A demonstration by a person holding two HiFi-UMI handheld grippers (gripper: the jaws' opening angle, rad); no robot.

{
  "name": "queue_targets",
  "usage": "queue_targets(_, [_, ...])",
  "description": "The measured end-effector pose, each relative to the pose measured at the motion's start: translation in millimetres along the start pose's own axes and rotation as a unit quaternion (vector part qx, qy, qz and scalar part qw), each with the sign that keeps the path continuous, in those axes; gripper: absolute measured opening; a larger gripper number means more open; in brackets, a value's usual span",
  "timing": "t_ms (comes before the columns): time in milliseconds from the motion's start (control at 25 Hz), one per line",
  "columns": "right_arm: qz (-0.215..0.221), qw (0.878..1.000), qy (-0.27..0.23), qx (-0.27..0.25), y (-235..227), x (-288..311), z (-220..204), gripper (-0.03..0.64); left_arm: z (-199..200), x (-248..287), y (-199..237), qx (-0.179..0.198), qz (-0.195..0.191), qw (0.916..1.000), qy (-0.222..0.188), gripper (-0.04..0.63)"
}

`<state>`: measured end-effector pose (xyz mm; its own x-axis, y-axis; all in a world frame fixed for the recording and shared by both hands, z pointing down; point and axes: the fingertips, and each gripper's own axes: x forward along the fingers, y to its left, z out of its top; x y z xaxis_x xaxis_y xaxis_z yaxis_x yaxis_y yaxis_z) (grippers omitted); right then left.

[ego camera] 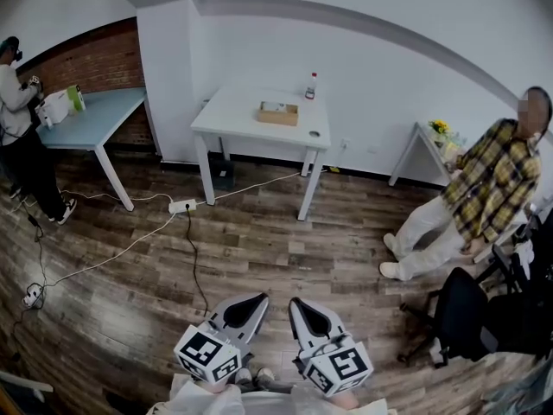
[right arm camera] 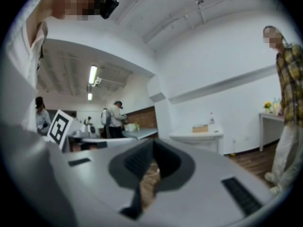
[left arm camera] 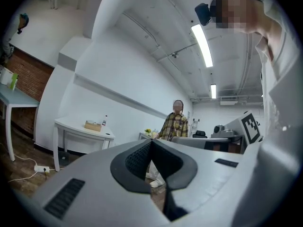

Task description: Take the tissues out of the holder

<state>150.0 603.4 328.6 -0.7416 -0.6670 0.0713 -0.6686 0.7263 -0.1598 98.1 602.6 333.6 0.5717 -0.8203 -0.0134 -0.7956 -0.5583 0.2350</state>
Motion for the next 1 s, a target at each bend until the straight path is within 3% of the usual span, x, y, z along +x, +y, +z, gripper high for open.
queue_targets(240, [0.021,0.999,0.031,-0.004,-17.0,10.1,-9.5,0.009,3.6,25.3,-5.7,-0.047,-0.028,0.9983,-0.018,0.015])
queue_targets(440, [0.045,0.997,0.054,0.012,-32.6,15.4,-23.8,0.009,-14.6,41.0,-4.6,-0.06,-0.018,0.9981,-0.001,0.015])
queue_targets(680, [0.092,0.993,0.065,0.035,-46.4,45.2,-25.7,0.009,-14.5,65.8,28.1,-0.068,-0.008,0.9976,-0.001,0.015])
queue_targets(1000, [0.045,0.997,0.045,0.033,-117.9,141.1,-6.8,0.01,0.6,135.1,118.2,-0.067,-0.021,0.9975,-0.005,0.015])
